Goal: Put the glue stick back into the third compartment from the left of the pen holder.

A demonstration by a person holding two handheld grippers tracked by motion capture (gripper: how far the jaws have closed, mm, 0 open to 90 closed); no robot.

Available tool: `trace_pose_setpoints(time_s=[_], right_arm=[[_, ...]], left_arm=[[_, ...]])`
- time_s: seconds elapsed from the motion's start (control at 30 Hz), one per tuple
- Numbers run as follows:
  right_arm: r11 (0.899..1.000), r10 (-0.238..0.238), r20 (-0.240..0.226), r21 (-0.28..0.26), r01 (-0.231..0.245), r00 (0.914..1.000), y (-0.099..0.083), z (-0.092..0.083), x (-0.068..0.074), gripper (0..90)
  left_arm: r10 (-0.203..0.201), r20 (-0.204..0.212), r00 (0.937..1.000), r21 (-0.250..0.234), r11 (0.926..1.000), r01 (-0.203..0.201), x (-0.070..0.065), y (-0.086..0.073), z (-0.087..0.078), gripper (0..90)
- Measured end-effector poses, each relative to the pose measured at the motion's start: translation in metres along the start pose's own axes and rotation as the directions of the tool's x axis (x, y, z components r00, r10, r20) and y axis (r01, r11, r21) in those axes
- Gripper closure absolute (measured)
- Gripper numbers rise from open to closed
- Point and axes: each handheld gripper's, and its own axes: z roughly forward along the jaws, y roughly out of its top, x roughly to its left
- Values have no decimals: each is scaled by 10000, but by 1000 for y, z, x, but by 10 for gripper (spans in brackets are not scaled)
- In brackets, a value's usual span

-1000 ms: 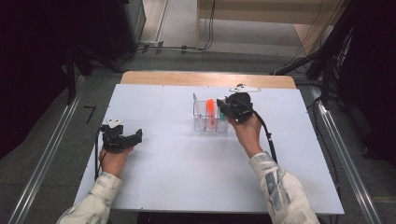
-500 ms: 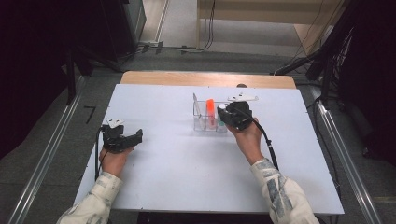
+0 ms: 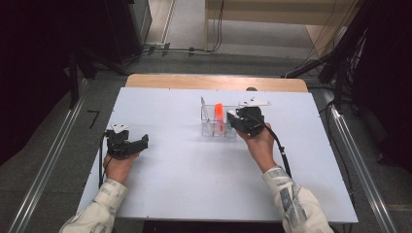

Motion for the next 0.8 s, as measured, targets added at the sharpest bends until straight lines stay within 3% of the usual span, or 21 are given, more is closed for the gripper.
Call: trace_pose_setpoints(time_s=[0.2, 0.47, 0.8], right_arm=[[9995, 284, -335, -125, -289, 9990, -5, -10, -7, 509], [9985, 472, -411, -252, -482, 9980, -16, -25, -20, 432], [9988, 450, -315, 232, -443, 9985, -32, -37, -31, 340]], left_arm=[[20, -19, 10000, -26, 10000, -20, 0, 0, 0, 169], [12, -30, 10000, -21, 10000, -12, -1, 0, 0, 168], [9, 2, 10000, -90, 10000, -9, -1, 0, -3, 168]])
